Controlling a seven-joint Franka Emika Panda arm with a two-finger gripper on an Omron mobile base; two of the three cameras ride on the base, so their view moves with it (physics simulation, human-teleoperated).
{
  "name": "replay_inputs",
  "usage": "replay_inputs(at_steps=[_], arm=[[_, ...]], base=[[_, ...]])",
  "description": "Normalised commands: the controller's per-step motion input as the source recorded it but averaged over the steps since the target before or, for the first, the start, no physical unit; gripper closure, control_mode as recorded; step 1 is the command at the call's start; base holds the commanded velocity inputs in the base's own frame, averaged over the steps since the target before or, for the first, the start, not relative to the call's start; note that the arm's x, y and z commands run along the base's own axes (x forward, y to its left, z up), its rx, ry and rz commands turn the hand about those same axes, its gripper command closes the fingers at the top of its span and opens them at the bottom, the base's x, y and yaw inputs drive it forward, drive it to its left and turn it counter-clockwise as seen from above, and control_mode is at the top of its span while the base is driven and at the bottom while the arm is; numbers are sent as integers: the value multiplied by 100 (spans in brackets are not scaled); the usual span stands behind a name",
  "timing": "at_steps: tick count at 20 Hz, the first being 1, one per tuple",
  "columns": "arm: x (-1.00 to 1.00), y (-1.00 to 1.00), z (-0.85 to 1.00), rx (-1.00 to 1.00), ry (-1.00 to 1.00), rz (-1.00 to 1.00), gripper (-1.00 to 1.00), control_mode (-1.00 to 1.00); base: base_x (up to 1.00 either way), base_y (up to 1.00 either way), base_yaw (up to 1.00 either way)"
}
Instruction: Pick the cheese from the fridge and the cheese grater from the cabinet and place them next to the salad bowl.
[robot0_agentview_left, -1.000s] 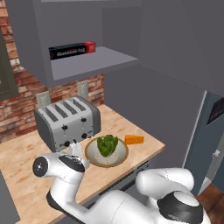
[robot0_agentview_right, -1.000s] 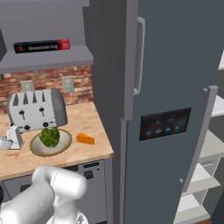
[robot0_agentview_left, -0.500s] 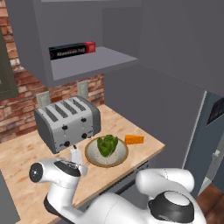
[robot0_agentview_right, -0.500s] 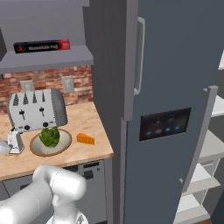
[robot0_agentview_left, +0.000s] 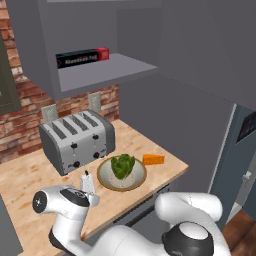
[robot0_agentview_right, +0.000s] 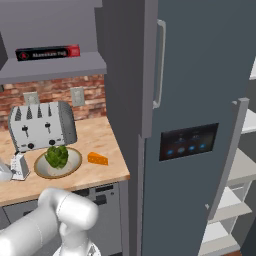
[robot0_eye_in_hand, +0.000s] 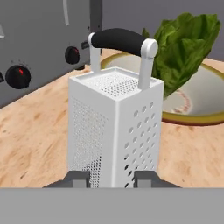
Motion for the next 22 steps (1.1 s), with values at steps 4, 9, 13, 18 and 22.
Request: replay_inputs(at_steps=[4, 9, 13, 18, 22], arm=[[4, 0, -14, 0, 0, 0, 100, -100], [6, 0, -18, 0, 0, 0, 100, -100], [8, 0, -19, 0, 0, 0, 100, -100], [1, 0, -17, 0, 0, 0, 100, -100], [0, 0, -2, 0, 0, 0, 100, -100]], base=[[0, 0, 0], [0, 0, 0], [0, 0, 0], [0, 0, 0], [0, 0, 0]])
